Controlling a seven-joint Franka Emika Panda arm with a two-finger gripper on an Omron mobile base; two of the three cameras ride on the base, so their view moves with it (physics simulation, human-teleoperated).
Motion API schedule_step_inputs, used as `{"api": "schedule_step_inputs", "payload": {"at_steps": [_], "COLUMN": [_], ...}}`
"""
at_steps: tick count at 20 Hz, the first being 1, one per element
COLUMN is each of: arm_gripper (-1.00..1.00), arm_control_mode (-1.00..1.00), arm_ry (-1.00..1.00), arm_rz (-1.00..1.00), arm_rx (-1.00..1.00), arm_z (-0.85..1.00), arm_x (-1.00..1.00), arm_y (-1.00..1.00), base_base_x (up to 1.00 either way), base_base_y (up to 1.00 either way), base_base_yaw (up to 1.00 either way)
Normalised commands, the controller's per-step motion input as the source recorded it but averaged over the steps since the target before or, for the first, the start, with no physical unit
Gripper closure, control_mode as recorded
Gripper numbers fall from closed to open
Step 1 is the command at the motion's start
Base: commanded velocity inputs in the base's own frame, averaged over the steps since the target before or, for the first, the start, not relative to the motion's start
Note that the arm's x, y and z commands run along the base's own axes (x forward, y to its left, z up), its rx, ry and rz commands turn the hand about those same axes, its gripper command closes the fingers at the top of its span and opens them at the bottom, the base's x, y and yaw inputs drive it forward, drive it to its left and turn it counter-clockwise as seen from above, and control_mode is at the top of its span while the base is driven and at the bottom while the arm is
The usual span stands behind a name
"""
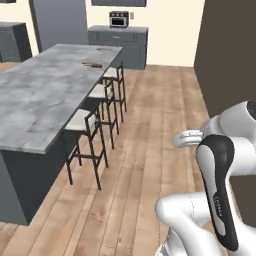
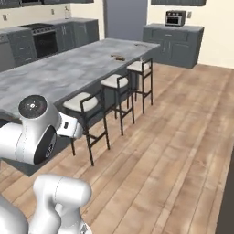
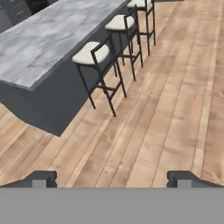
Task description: Pick up the metallic utensils from the counter and place them in the open drawer. Make sure not to pick up any wooden utensils.
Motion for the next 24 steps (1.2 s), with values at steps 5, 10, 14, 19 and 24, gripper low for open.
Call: {"api": "schedule_step_inputs", "payload": {"at_steps": [5, 10, 14, 19, 24], "arm_gripper": [-1.0, -1.0, -1.0, -1.0, -1.0], "arm_control_mode": [1.0, 1.0, 1.0, 1.0, 1.0], "arm_ry": [0.0, 0.0, 0.0, 0.0, 0.0], "arm_rz": [0.0, 0.0, 0.0, 0.0, 0.0], "arm_rx": [0.0, 0.0, 0.0, 0.0, 0.0], "arm_z": [0.0, 0.0, 0.0, 0.0, 0.0], "arm_x": [0.0, 0.0, 0.0, 0.0, 0.0], "arm_y": [0.0, 0.0, 0.0, 0.0, 0.0], "base_base_x": [0.95, 0.92, 0.82, 0.81, 0.83], "base_base_y": [-0.95, -0.94, -0.96, -0.83, -0.76], "base_base_yaw": [0.43, 0.44, 0.44, 0.44, 0.42]}}
